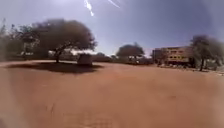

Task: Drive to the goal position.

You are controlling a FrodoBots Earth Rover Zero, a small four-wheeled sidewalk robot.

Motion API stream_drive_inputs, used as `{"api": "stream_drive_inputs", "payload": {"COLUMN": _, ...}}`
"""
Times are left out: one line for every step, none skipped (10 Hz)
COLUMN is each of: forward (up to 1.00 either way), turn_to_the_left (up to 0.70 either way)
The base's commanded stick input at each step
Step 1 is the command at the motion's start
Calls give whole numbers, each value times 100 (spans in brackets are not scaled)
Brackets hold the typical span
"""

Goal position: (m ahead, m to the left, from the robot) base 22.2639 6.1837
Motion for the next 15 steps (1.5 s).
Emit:
{"api": "stream_drive_inputs", "payload": {"forward": 100, "turn_to_the_left": 0}}
{"api": "stream_drive_inputs", "payload": {"forward": 100, "turn_to_the_left": 0}}
{"api": "stream_drive_inputs", "payload": {"forward": 100, "turn_to_the_left": 0}}
{"api": "stream_drive_inputs", "payload": {"forward": 100, "turn_to_the_left": 0}}
{"api": "stream_drive_inputs", "payload": {"forward": 100, "turn_to_the_left": 0}}
{"api": "stream_drive_inputs", "payload": {"forward": 100, "turn_to_the_left": 0}}
{"api": "stream_drive_inputs", "payload": {"forward": 100, "turn_to_the_left": 0}}
{"api": "stream_drive_inputs", "payload": {"forward": 100, "turn_to_the_left": 0}}
{"api": "stream_drive_inputs", "payload": {"forward": 100, "turn_to_the_left": 0}}
{"api": "stream_drive_inputs", "payload": {"forward": 100, "turn_to_the_left": 0}}
{"api": "stream_drive_inputs", "payload": {"forward": 100, "turn_to_the_left": 0}}
{"api": "stream_drive_inputs", "payload": {"forward": 100, "turn_to_the_left": 0}}
{"api": "stream_drive_inputs", "payload": {"forward": 100, "turn_to_the_left": 0}}
{"api": "stream_drive_inputs", "payload": {"forward": 100, "turn_to_the_left": 0}}
{"api": "stream_drive_inputs", "payload": {"forward": 100, "turn_to_the_left": 0}}
